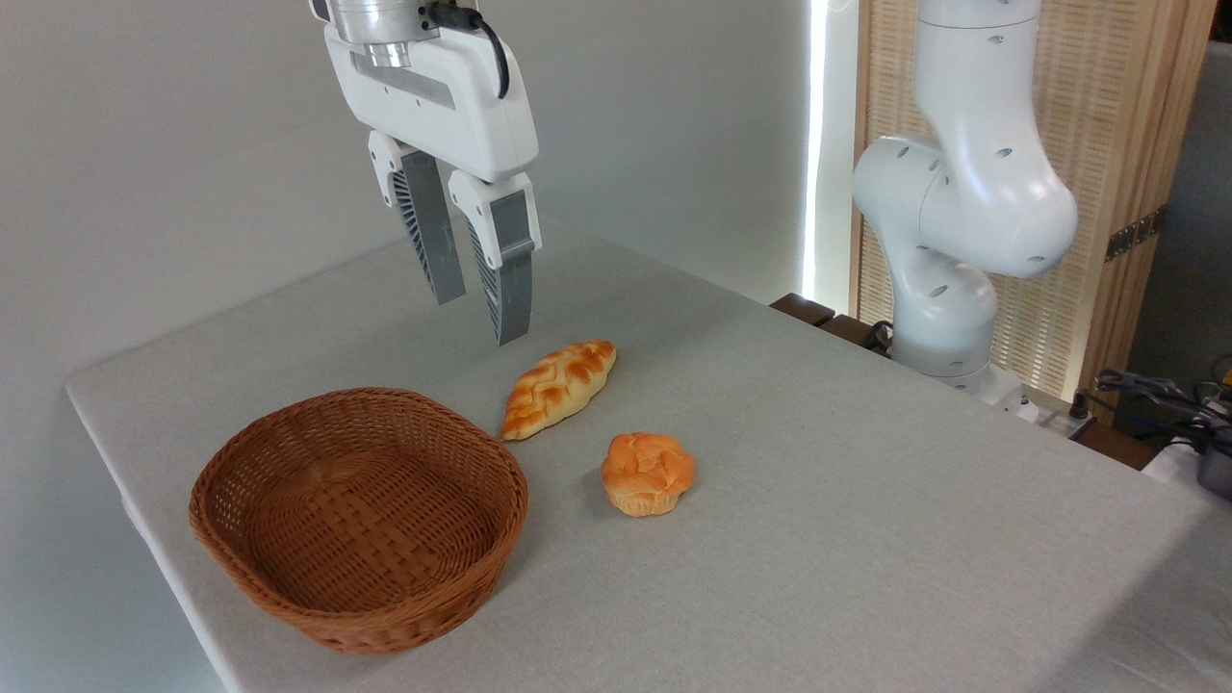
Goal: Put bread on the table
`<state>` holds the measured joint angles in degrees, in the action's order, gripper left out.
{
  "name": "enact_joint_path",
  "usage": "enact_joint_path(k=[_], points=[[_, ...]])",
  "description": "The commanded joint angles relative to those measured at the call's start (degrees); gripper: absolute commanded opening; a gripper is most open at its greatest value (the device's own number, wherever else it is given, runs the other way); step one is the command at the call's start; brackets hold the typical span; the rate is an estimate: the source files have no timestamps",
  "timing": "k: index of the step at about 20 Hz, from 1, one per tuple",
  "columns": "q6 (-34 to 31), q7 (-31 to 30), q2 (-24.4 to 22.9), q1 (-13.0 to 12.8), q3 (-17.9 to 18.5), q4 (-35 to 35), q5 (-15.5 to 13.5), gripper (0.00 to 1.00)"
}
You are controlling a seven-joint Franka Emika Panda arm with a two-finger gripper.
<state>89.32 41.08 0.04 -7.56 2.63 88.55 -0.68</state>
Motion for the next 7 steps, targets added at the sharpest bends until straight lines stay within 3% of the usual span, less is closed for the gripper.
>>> enact_joint_path(k=[1,2,7], points=[[-1.8,-0.5,0.3,2.4,-2.3,-0.8,0.6,1.0],[-1.8,-0.5,0.3,3.9,-3.6,-0.8,0.6,1.0],[-1.8,-0.6,0.3,4.0,-3.8,-0.8,0.7,1.0]])
